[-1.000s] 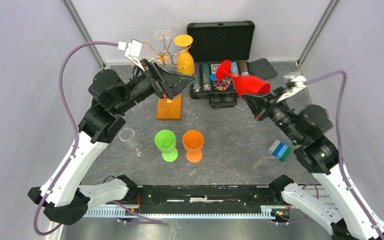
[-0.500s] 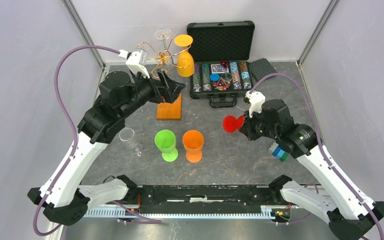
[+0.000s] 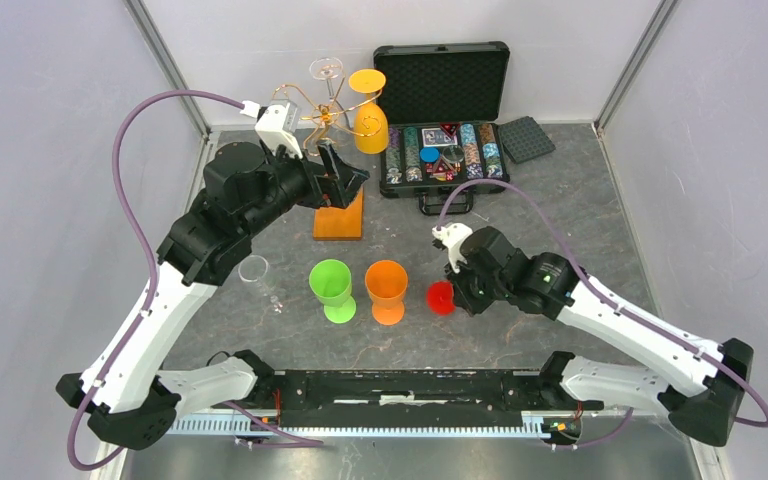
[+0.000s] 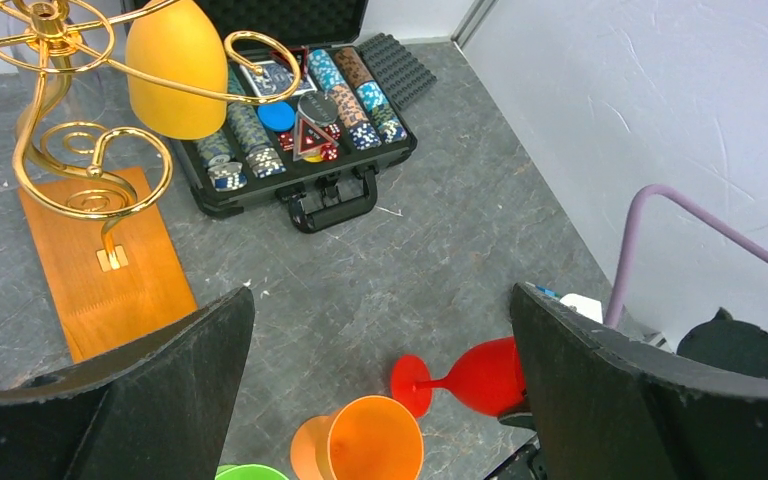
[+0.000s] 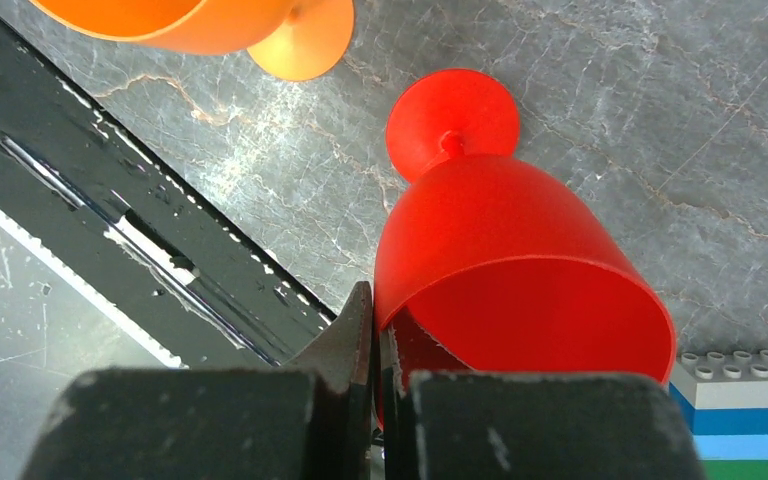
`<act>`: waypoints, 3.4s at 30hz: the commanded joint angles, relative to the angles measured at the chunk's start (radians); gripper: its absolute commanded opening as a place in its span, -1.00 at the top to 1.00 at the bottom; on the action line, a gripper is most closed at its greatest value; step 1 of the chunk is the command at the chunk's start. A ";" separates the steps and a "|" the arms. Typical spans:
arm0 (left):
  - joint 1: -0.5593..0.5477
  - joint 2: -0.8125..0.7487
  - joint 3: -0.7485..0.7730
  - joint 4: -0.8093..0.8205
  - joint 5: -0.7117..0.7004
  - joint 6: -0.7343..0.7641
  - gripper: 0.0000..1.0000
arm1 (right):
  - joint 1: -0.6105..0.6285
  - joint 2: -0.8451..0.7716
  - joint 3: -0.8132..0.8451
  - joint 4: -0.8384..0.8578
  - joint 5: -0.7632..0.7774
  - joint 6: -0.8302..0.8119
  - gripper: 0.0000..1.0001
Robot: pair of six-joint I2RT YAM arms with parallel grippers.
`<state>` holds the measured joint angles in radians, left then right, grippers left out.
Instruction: Take the wine glass off the wine glass rack
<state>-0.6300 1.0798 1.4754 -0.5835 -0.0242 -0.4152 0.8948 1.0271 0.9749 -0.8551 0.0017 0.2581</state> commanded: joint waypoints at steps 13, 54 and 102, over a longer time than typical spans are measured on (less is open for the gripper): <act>0.000 -0.023 0.011 0.007 -0.019 0.072 -1.00 | 0.135 0.149 0.077 -0.043 0.106 -0.005 0.70; 0.193 0.604 0.583 0.040 -0.092 -0.210 -0.59 | 0.135 -0.141 0.063 0.372 0.384 0.044 -0.37; 0.326 0.791 0.561 0.224 0.119 -0.478 0.58 | 0.134 -0.209 -0.030 0.414 0.437 0.086 -0.37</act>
<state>-0.3088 1.9385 2.0579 -0.3946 0.0895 -0.8608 1.0260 0.8322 0.9493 -0.4786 0.4225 0.3355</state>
